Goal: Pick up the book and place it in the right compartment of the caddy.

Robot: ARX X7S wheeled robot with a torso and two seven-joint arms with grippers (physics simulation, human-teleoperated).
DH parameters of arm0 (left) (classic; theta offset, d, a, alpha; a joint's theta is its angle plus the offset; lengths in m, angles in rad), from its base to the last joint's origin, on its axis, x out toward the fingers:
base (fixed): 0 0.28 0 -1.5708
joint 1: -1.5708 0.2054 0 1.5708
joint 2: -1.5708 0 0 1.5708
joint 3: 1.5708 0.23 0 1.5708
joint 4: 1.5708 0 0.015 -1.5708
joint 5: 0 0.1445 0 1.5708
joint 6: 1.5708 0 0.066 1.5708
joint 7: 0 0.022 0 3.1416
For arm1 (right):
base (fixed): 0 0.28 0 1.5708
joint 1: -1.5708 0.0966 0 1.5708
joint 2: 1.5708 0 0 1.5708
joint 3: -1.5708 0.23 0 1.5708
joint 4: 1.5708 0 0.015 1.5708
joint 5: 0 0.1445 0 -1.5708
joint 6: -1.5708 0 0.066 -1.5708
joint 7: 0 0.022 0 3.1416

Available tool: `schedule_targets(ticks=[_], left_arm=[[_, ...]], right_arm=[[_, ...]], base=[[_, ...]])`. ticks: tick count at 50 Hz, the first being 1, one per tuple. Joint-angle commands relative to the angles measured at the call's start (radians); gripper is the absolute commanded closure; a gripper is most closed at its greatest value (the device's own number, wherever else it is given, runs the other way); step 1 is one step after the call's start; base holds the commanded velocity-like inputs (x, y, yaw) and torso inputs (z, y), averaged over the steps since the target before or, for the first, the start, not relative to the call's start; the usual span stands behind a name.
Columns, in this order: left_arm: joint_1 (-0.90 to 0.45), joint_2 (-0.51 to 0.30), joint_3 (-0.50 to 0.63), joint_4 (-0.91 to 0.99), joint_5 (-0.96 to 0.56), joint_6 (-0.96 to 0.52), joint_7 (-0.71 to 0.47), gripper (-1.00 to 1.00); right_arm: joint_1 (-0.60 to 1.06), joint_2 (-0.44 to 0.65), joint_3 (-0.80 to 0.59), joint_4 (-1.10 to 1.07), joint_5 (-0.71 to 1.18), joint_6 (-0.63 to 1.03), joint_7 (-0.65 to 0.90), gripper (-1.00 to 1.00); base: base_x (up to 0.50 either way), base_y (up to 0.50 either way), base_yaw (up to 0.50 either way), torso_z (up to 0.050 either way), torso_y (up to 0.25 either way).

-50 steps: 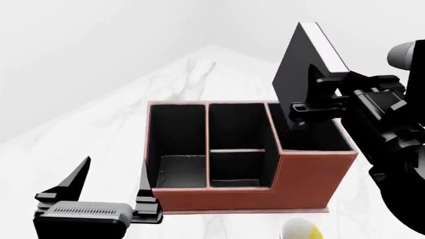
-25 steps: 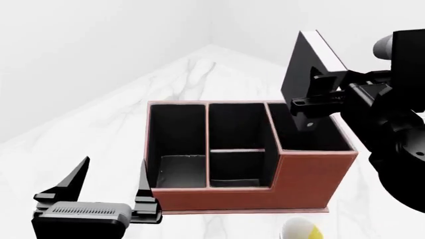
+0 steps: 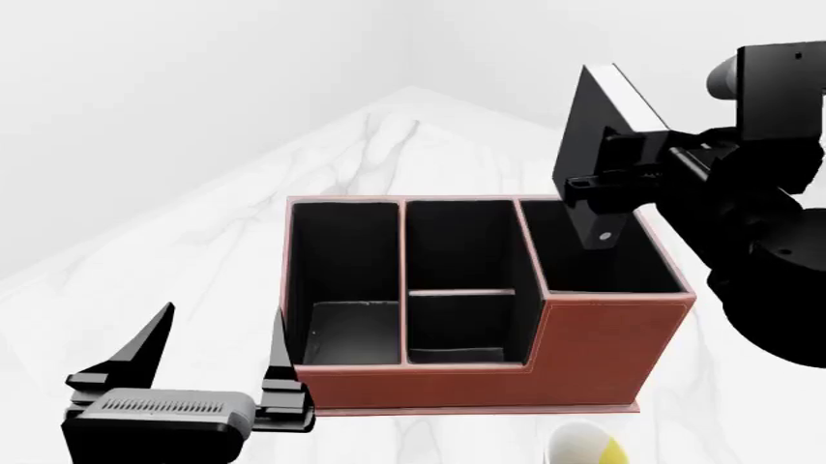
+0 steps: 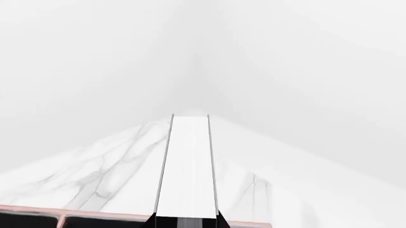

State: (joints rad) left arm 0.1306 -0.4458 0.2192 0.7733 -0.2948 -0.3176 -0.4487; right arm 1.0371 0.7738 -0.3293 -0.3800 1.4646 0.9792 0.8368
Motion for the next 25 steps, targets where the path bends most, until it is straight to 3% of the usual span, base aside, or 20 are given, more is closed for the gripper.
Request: schedule_targets(ticks=[1,25], left_arm=[[-0.002,-0.002,0.003,-0.003,-0.001,0.001,-0.002,-1.0],[0.0,-0.007,0.006,-0.005,-0.003,0.006,-0.008,-1.0]], right_arm=[[0.022,-0.021,-0.016,0.075,-0.109,-0.007,-0.05,1.0],[0.025,-0.058,-0.076,0.176,-0.219,-0.043,-0.119,1.0]], base=[[0.0,0.0,0.0,0.0,0.0],[0.0,0.0,0.0,0.0,0.001]])
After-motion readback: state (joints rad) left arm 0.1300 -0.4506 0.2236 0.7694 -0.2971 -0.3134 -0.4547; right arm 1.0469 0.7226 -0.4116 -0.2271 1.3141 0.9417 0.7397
